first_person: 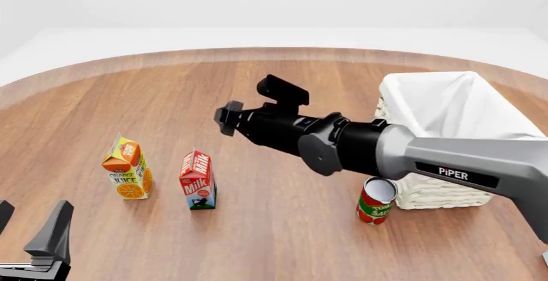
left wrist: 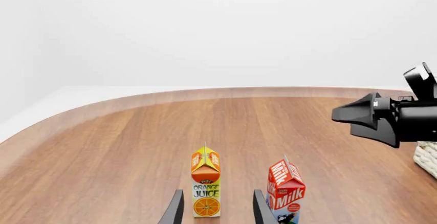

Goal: Pick the milk and place it in the basket.

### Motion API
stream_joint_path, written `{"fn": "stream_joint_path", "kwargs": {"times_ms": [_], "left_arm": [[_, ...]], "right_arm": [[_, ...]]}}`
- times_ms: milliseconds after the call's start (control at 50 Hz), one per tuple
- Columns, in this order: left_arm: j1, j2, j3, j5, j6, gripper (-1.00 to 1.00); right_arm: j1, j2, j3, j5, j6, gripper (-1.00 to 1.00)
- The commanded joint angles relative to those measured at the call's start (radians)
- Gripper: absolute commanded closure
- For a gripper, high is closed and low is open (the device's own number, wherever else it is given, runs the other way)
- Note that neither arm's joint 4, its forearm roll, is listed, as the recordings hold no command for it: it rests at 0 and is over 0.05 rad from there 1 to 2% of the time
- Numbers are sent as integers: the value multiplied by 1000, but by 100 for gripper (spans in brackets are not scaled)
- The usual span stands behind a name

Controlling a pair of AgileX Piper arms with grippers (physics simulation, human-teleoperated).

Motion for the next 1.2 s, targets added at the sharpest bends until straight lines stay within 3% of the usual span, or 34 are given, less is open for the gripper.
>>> {"fn": "stream_joint_path", "kwargs": {"times_ms": [20,1200], "left_arm": [[0,0,0,0,0,-100],[0,0,0,0,0,-100]], "right_arm": [[3,32,-41,27,-1,-100],[47,163,-79,-7,74,-100]]}}
